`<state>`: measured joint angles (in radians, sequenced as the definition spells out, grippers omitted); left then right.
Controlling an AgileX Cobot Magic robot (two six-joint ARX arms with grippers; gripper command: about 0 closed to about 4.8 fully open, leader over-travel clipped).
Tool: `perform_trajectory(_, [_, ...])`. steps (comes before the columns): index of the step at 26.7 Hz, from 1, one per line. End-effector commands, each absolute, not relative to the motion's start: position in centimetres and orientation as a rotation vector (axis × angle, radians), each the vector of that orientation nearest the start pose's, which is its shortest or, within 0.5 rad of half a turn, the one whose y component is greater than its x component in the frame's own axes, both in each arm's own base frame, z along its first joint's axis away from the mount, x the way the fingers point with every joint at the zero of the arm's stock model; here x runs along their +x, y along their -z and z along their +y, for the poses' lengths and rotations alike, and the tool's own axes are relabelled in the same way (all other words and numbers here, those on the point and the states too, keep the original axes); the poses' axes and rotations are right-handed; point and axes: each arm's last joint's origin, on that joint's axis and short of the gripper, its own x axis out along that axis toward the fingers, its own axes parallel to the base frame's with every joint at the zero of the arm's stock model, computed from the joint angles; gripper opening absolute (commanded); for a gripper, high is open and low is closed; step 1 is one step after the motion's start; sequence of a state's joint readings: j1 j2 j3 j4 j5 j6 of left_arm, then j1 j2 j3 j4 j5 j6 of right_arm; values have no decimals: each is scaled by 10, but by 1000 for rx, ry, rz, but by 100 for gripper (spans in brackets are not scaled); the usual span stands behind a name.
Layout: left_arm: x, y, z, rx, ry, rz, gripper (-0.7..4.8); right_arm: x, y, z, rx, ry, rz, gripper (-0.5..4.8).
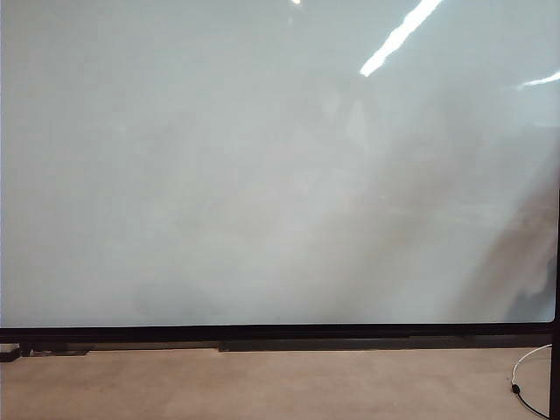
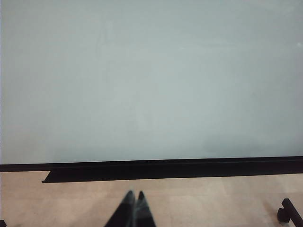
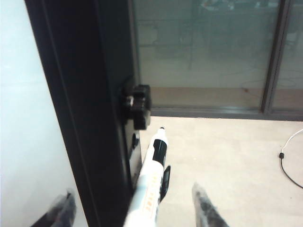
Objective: Pick up the pen on the shelf to the right of the whiteboard and draw a rectangle.
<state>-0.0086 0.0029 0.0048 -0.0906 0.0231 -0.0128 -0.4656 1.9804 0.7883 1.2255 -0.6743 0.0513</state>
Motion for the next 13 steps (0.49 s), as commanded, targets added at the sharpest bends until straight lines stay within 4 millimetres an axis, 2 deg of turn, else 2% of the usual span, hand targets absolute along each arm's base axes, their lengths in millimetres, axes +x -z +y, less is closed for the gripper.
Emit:
perform_trajectory(1, [97, -158, -2, -12, 31, 78, -4, 332, -142, -146, 31, -213, -21, 323])
perform_trajectory(7, [97, -158, -2, -12, 31, 78, -4, 334, -139, -143, 36, -221, -13, 323])
perform_trajectory(10, [97, -158, -1, -12, 31, 78, -4, 334, -140, -143, 30, -221, -20, 289])
perform_trajectory(13, [97, -158, -2, -12, 31, 78, -4, 334, -140, -143, 28, -221, -21, 278])
